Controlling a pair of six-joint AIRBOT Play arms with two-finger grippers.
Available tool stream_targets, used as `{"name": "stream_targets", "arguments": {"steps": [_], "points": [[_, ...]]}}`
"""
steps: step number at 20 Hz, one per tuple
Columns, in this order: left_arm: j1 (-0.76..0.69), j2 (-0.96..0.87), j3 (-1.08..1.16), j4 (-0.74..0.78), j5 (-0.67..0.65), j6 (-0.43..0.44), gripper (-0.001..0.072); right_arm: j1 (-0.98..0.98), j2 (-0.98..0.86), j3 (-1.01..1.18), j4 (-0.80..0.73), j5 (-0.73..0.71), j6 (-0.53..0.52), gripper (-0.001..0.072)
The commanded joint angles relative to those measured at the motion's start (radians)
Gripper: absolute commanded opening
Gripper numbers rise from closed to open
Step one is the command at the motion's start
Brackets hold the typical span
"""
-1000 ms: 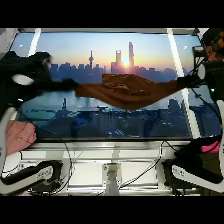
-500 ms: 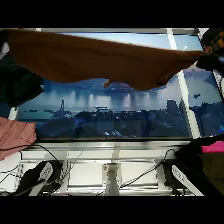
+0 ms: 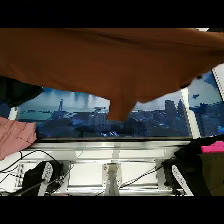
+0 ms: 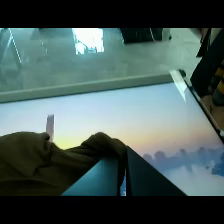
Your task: Fold the clothes and pants, and hang the long-sleeved shirts on hangers.
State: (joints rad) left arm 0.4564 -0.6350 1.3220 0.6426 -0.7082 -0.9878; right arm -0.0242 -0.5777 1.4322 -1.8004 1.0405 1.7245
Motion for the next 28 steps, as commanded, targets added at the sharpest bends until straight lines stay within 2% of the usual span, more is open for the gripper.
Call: {"name": "stream_targets", "arguments": {"steps": [1,4,8,10,12,14,18,21,24,25,26,27,28], "points": [[0.001,0.048,0.0,0.114,0.01,-0.064,0.0018,0.0,0.05,0.097,0.032,0.125,-0.018,0.0013],[0.001,0.031,-0.008,0.229,-0.087,-0.219,0.0018,0.0,0.032,0.119,0.139,0.167,-0.018,0.0013],[0.0,-0.053,-0.062,0.27,-0.237,-0.24,0.0018,0.0,-0.129,0.119,0.116,0.312,-0.024,0.0013],[0.0,-0.114,-0.115,0.27,-0.248,-0.24,0.0018,0.0,-0.277,0.119,0.126,0.391,-0.059,0.0013],[0.0,-0.187,-0.17,0.27,-0.247,-0.24,0.0018,0.0,-0.446,0.119,0.145,0.396,-0.068,0.0013],[0.0,-0.282,-0.216,0.27,-0.242,-0.239,0.0018,0.0,-0.621,0.119,0.196,0.34,-0.069,0.0014],[0.0,-0.52,-0.237,0.266,-0.166,-0.227,0.0019,0.0,-0.93,0.119,0.44,0.029,-0.069,0.0014],[0.0,-0.639,-0.237,0.212,-0.042,-0.227,0.0019,0.001,-1.059,0.119,0.599,-0.157,-0.069,0.0014],[0.0,-0.711,-0.237,0.131,0.077,-0.228,0.0019,0.015,-1.101,0.119,0.618,-0.283,-0.07,0.002],[0.0,-0.727,-0.237,0.13,0.105,-0.228,0.0019,0.02,-1.102,0.119,0.617,-0.313,-0.071,0.0125],[0.0,-0.742,-0.237,0.131,0.124,-0.227,0.0043,0.022,-1.1,0.12,0.618,-0.329,-0.087,0.0301],[0.0,-0.753,-0.237,0.133,0.138,-0.226,0.0223,0.022,-1.096,0.122,0.616,-0.326,-0.117,0.0488],[0.001,-0.759,-0.237,0.134,0.15,-0.217,0.0485,0.02,-1.09,0.122,0.615,-0.315,-0.139,0.0555]]}}
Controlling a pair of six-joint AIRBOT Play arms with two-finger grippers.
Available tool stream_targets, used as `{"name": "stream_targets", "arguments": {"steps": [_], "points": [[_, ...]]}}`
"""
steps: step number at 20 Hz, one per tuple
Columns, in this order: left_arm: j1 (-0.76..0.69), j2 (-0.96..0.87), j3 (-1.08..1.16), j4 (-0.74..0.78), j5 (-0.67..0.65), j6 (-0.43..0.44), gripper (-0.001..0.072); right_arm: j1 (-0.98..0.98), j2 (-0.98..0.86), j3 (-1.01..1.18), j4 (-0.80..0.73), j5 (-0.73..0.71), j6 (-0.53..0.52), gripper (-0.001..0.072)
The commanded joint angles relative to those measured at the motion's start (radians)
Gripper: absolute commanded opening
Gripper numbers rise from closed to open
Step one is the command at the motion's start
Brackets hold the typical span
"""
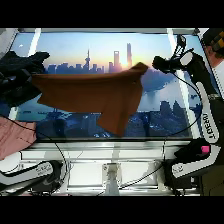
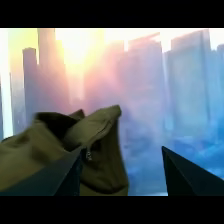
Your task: Fold the clothes and pants, and hang the long-sleeved shirts on hangers.
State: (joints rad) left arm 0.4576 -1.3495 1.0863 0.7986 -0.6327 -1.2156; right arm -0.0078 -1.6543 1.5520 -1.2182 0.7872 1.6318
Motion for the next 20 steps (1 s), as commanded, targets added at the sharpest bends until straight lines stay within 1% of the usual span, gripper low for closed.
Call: {"name": "stream_targets", "arguments": {"steps": [1,3,5,7,8,9,10,11,13,15,17,19,20], "points": [[0.0,-0.045,-0.001,-0.022,0.087,0.04,0.0619,-0.001,-0.004,0.002,0.018,-0.035,-0.066,0.0553],[0.002,-0.032,0.002,-0.022,0.091,0.129,0.063,-0.017,0.023,0.002,-0.06,0.064,-0.084,0.0549],[0.006,0.002,0.002,-0.021,0.09,0.201,0.0629,-0.034,0.047,0.002,-0.094,0.209,-0.147,0.0549],[0.008,0.058,0.002,-0.01,0.088,0.265,0.0629,-0.045,0.059,0.001,-0.085,0.381,-0.217,0.0547],[0.008,0.095,0.002,0.022,0.087,0.306,0.0629,-0.044,0.059,-0.001,-0.076,0.467,-0.256,0.0546],[0.009,0.133,0.002,0.071,0.087,0.33,0.0629,-0.043,0.06,-0.014,-0.04,0.521,-0.282,0.0546],[0.012,0.175,0.002,0.132,0.087,0.333,0.0629,-0.043,0.063,-0.041,0.018,0.541,-0.291,0.0526],[0.019,0.214,0.002,0.185,0.086,0.333,0.0628,-0.043,0.066,-0.075,0.081,0.533,-0.294,0.0487],[0.047,0.285,0.002,0.23,0.083,0.324,0.0627,-0.037,0.07,-0.168,0.234,0.5,-0.324,0.0488],[0.102,0.33,0.002,0.23,0.045,0.292,0.0625,-0.016,0.073,-0.262,0.318,0.448,-0.335,0.0488],[0.17,0.342,0.001,0.23,-0.03,0.28,0.0624,0.036,0.073,-0.338,0.331,0.393,-0.335,0.0488],[0.235,0.336,-0.004,0.23,-0.093,0.28,0.0581,0.095,0.073,-0.384,0.323,0.327,-0.322,0.0489],[0.259,0.335,-0.013,0.23,-0.099,0.28,0.0581,0.118,0.073,-0.395,0.312,0.297,-0.296,0.049]]}}
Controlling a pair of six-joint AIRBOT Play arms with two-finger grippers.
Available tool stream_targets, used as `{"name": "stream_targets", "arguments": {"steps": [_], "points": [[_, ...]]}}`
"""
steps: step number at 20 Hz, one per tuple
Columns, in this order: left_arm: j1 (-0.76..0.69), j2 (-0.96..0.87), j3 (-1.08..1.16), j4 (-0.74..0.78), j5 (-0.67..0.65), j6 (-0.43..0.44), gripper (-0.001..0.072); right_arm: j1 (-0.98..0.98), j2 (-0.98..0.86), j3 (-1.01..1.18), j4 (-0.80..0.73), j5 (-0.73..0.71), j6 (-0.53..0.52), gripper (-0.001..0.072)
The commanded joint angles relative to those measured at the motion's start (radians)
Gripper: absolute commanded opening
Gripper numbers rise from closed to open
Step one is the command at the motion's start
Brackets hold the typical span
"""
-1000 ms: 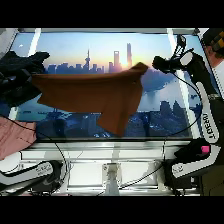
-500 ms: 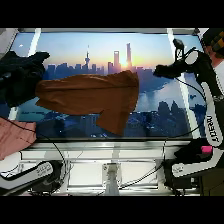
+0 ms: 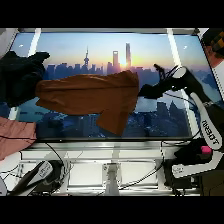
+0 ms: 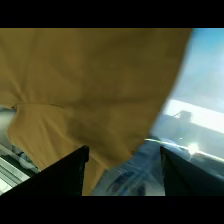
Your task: Fold the clothes and pants, and hang the long-sleeved shirts on hangers.
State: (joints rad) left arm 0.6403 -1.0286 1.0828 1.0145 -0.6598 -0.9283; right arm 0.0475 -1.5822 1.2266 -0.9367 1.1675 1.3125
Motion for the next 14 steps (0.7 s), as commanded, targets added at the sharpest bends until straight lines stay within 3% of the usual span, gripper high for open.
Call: {"name": "stream_targets", "arguments": {"steps": [1,4,8,9,14], "points": [[0.098,0.014,-0.021,0.014,-0.069,-0.007,0.0581,0.079,0.001,-0.074,-0.006,-0.108,0.076,0.0492],[0.149,0.003,-0.056,0.015,-0.063,-0.007,0.0581,0.09,0.001,-0.076,-0.134,-0.092,0.218,0.0493],[0.156,-0.043,-0.085,0.014,-0.064,-0.007,0.0581,0.09,0.001,-0.131,-0.09,-0.097,0.235,0.0496],[0.156,-0.058,-0.085,0.014,-0.064,-0.007,0.0581,0.09,0.001,-0.154,-0.085,-0.109,0.248,0.0526],[0.156,-0.099,-0.085,0.014,-0.064,-0.007,0.0581,0.09,0.0,-0.22,0.058,-0.234,0.248,0.0526]]}}
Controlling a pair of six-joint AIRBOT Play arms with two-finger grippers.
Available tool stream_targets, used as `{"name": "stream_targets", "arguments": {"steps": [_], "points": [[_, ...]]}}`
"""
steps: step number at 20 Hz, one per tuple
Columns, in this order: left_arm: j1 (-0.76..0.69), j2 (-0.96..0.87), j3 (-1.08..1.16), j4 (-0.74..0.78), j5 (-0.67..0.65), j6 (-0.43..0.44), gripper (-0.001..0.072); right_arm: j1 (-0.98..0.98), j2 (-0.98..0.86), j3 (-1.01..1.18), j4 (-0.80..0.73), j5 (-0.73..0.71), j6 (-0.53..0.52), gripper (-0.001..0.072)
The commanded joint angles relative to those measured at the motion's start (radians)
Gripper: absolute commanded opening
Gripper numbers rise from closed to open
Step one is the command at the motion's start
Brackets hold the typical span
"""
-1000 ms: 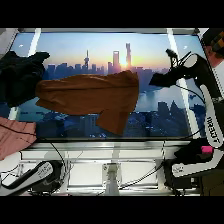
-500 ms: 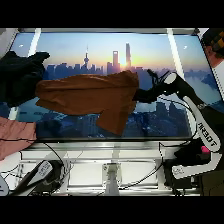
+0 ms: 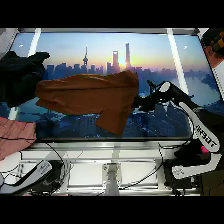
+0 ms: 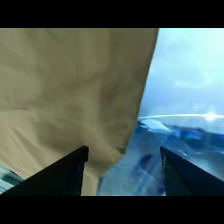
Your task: Fold the clothes and pants, and hang the long-sleeved shirts on hangers.
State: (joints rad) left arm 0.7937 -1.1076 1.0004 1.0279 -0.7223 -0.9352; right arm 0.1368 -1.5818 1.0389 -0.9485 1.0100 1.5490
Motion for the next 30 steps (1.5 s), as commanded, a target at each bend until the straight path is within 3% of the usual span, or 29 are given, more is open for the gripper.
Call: {"name": "stream_targets", "arguments": {"steps": [1,6,8,10,12,13,15,19,24,30], "points": [[0.003,-0.023,-0.003,0.001,-0.001,0.0,0.0581,0.001,-0.005,-0.032,0.09,-0.092,0.011,0.052],[0.003,-0.027,-0.003,0.001,-0.001,0.0,0.0581,0.035,-0.01,-0.034,0.125,-0.133,0.003,0.0418],[0.003,-0.027,-0.003,0.001,-0.001,0.0,0.0581,0.062,-0.01,-0.033,0.125,-0.158,-0.004,0.0307],[0.003,-0.027,-0.003,0.001,-0.001,0.0,0.058,0.077,-0.01,-0.033,0.125,-0.176,-0.027,0.0305],[0.003,-0.027,-0.003,0.001,-0.005,0.0,0.0581,0.075,-0.01,-0.033,0.126,-0.175,-0.043,0.0109],[0.003,-0.027,-0.003,0.002,-0.016,0.0,0.0581,0.075,-0.009,-0.033,0.125,-0.176,-0.043,0.0055],[0.004,-0.027,-0.003,0.014,-0.058,0.0,0.0581,0.075,0.0,-0.03,0.122,-0.182,-0.044,0.0015],[0.006,-0.035,-0.025,0.048,-0.138,0.0,0.0581,0.075,0.044,-0.029,0.077,-0.184,-0.052,0.0015],[0.004,-0.131,-0.066,0.042,-0.199,0.002,0.058,0.072,0.125,-0.029,-0.148,-0.1,-0.042,0.0014],[-0.06,-0.226,-0.066,-0.014,-0.264,0.072,0.058,-0.027,0.232,-0.03,-0.28,0.02,-0.039,0.0014]]}}
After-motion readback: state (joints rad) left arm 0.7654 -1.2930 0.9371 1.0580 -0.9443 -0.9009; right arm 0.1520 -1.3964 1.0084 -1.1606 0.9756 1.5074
